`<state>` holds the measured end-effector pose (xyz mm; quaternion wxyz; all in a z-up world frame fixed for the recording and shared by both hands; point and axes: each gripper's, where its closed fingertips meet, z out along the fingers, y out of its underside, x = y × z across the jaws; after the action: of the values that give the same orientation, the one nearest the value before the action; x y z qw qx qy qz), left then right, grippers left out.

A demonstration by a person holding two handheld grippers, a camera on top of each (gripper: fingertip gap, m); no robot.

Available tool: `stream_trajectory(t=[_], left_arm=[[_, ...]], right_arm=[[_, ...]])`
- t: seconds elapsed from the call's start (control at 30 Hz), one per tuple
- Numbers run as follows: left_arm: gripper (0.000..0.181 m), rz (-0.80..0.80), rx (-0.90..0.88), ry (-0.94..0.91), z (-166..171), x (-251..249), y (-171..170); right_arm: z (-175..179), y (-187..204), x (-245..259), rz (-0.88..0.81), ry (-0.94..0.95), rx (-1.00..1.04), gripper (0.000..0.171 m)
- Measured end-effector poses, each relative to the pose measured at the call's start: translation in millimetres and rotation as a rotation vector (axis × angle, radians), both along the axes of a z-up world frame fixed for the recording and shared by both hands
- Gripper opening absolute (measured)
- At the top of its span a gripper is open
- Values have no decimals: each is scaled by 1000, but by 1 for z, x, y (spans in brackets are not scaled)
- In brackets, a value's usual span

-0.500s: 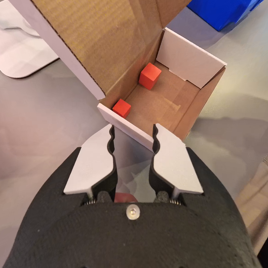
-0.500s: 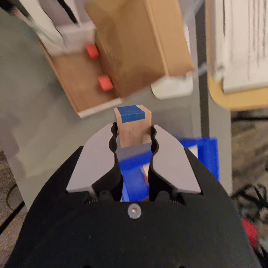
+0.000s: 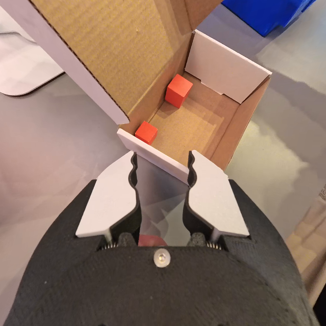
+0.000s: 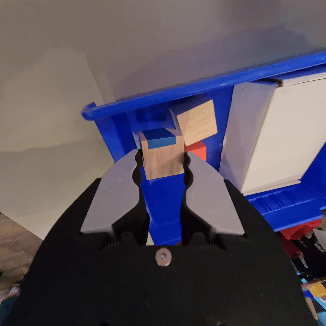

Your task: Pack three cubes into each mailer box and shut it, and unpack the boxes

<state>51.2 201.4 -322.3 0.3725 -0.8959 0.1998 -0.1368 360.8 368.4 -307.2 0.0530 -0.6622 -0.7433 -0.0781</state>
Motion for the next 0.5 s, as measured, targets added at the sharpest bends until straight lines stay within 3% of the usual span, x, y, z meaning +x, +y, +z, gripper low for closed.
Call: stream_trajectory(t=[0.33, 0.4, 0.5], left_arm=[[56, -7, 0, 4, 0, 0, 0], [56, -7, -1, 6, 0, -1, 0], [56, -6, 0, 7, 0, 0, 0]], right_arm=[[-11, 1, -7, -5, 12, -6, 50], [-1, 0, -5, -18, 10, 19, 52], [42, -11, -23, -20, 107, 97, 48]])
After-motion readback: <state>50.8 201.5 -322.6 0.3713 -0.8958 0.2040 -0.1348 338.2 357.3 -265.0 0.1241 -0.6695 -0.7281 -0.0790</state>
